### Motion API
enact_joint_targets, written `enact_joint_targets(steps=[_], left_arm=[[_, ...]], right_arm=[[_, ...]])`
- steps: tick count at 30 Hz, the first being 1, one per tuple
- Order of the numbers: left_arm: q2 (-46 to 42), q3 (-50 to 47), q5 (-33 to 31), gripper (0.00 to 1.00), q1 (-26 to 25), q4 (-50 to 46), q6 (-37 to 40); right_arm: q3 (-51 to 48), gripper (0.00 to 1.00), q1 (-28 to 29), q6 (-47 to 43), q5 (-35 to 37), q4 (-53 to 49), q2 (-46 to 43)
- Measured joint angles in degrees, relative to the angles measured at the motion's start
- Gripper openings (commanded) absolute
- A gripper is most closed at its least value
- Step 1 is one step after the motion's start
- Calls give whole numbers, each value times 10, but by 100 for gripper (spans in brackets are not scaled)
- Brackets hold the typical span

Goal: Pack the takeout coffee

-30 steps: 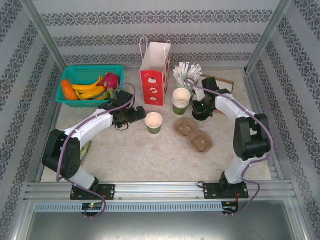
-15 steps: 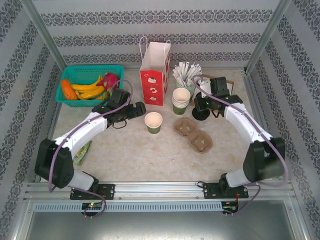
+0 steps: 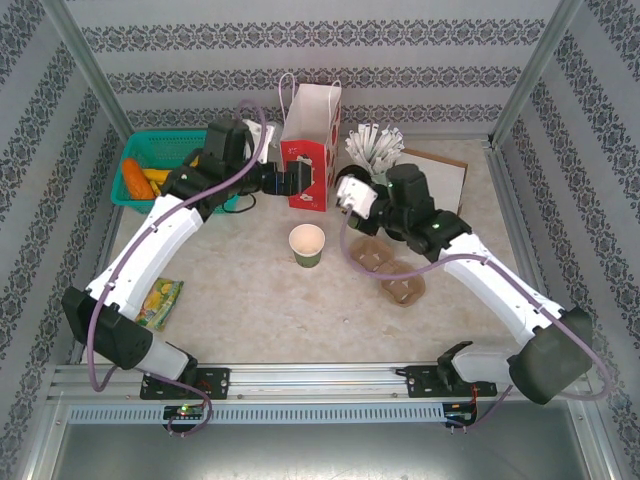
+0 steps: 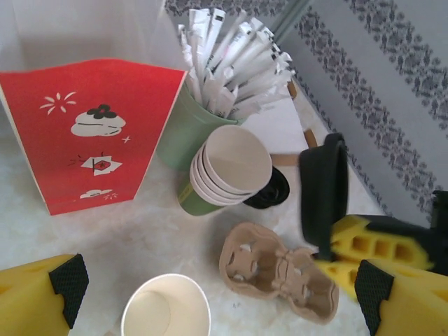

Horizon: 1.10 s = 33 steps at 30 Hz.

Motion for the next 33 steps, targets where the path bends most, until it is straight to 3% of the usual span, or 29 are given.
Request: enact_joint_targets(steps=[5, 13, 17, 21, 28, 33], left_arm=[[47, 126, 17, 98, -1, -129, 65], [110, 236, -9, 91, -30, -259, 134], [120, 260, -31, 73, -40, -281, 161], [125, 277, -66, 63, -41, -288, 179], [156, 285, -90, 59, -41, -288, 190], [171, 288, -84, 41, -41, -289, 199]], right_arm=[[19, 0, 52, -126, 34, 7, 22], [96, 0, 81, -202, 45, -14, 52], [110, 0, 87, -215, 47, -27, 59], [111, 0, 89, -220, 47, -40, 67], [143, 0, 95, -220, 45, -74, 84], [147, 0, 95, -218, 45, -83, 92]])
